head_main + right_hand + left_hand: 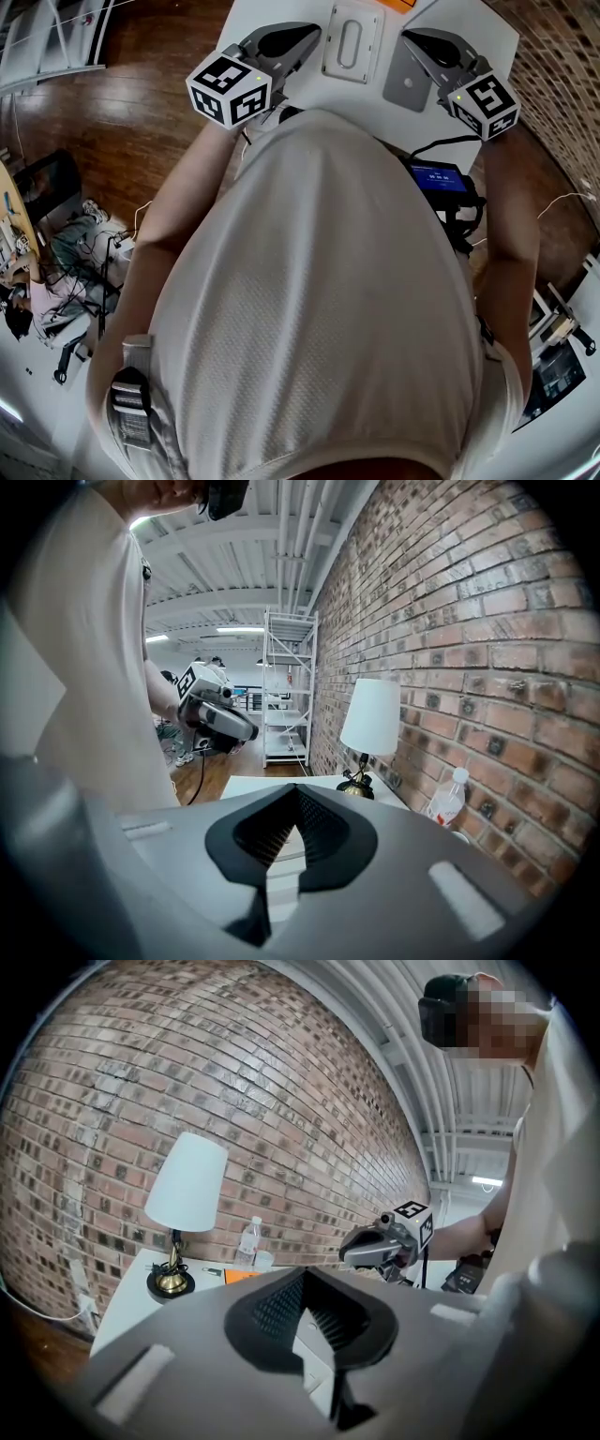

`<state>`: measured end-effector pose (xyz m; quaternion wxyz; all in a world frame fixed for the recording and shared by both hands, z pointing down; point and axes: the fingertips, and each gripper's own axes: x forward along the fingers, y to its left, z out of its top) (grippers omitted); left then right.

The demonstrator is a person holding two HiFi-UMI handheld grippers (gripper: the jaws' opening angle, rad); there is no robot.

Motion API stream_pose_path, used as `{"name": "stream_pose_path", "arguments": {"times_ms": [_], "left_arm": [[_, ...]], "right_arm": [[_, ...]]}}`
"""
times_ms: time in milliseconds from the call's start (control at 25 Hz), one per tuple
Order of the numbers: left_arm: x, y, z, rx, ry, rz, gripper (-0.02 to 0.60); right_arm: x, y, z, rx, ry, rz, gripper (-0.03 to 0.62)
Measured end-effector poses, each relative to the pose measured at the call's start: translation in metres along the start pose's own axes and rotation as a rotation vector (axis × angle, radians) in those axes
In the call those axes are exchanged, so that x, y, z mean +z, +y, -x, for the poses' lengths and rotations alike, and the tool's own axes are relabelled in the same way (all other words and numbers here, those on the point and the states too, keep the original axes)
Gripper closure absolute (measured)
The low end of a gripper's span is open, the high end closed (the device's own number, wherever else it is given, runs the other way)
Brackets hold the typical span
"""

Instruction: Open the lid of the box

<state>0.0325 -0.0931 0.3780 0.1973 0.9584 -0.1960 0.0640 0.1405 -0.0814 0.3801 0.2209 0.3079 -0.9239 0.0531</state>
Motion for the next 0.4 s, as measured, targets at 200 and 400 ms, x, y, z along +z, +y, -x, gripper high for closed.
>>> {"name": "stream_pose_path", "arguments": {"times_ms": [200,400], "left_arm": [[-0.0022,-0.002,-0.0005,0.0,0.002,0.0,0.58],[-0.0021,-0.0004,0.0007,0.002,0.004,0.003,0.58]], "right_arm": [[0.0005,0.0015,-0.0012,0.006,-0.001,0.007,0.594],[0.0033,0.0031,-0.0042,0.014,-0.001,0.012,0.594]]}}
